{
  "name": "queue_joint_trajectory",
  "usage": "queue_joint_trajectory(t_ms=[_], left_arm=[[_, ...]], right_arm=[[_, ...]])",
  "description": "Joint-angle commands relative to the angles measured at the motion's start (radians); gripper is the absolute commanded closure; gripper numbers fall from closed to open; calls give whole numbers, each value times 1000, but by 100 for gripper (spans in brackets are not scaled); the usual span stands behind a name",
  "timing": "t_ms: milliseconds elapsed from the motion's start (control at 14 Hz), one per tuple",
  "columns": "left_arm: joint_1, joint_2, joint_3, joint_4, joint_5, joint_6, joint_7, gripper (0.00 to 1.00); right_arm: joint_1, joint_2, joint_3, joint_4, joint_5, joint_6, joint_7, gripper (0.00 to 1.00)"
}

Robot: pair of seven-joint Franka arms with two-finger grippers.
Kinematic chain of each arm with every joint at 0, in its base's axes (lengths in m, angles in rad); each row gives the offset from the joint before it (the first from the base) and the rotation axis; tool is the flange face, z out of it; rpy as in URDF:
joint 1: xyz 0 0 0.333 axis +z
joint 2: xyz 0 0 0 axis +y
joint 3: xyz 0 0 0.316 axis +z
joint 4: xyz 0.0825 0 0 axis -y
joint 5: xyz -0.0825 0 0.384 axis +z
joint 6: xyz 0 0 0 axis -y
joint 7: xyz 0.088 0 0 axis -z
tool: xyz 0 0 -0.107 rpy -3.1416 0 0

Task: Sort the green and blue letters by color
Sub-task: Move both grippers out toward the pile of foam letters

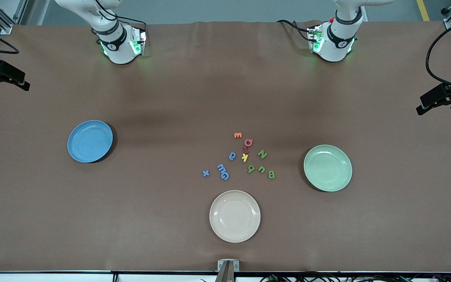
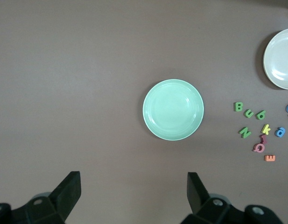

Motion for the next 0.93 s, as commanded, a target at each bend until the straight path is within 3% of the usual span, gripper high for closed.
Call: queue_joint_trajectory(t_ms=[0,500,857], left_arm=[[-3,-9,-2,10,13,-36,4,0],[-6,-1,-10,13,3,-86,-31,0],[-9,83,-160,7,-32,-85,-146,0]], right_arm=[[-16,-26,7,-23,11,10,-4,0],[-17,-26,7,-23,11,10,-4,0],[-17,-21,7,-6,9,0,-2,0]])
